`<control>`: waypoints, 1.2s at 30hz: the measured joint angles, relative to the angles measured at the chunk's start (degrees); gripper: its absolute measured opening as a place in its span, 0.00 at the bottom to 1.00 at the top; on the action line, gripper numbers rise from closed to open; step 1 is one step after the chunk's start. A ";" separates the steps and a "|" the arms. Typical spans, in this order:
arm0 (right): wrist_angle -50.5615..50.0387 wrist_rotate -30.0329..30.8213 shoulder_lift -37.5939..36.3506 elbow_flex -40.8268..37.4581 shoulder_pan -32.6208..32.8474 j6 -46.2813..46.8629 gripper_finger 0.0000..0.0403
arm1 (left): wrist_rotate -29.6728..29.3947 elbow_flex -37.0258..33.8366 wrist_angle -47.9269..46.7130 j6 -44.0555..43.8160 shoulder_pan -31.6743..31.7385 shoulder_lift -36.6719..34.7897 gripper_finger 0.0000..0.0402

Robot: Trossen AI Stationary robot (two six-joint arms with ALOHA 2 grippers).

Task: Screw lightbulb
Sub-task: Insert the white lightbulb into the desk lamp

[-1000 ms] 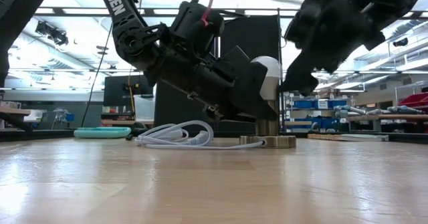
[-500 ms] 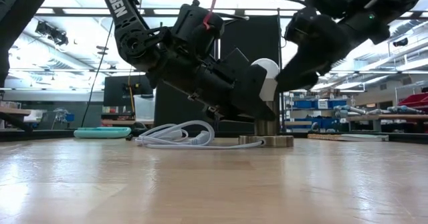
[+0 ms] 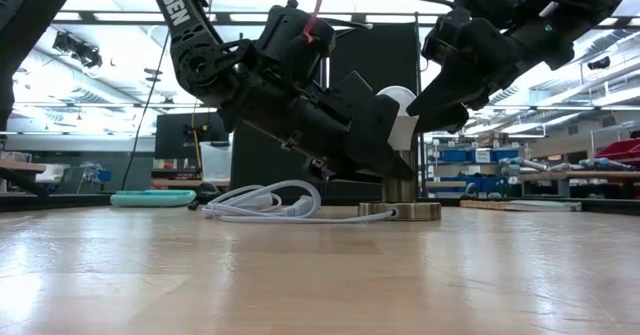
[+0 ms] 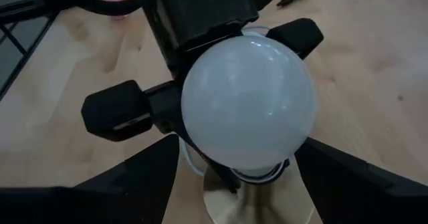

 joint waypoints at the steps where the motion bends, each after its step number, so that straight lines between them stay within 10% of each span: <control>1: 0.06 -0.42 0.00 0.00 -0.02 -0.04 0.76 | -0.01 0.00 0.00 0.00 0.00 0.00 0.48; 11: -5.68 -18.80 -0.53 0.00 1.53 4.96 0.76 | -0.49 0.00 0.02 -0.07 0.00 0.00 0.48; 19: -5.83 -0.13 0.02 -0.04 0.83 3.50 0.76 | -0.75 0.00 0.02 -0.07 0.00 0.00 0.48; 36: 6.53 -4.06 7.96 0.11 0.35 3.30 0.76 | 0.28 -0.04 0.70 -0.04 -0.20 0.04 0.48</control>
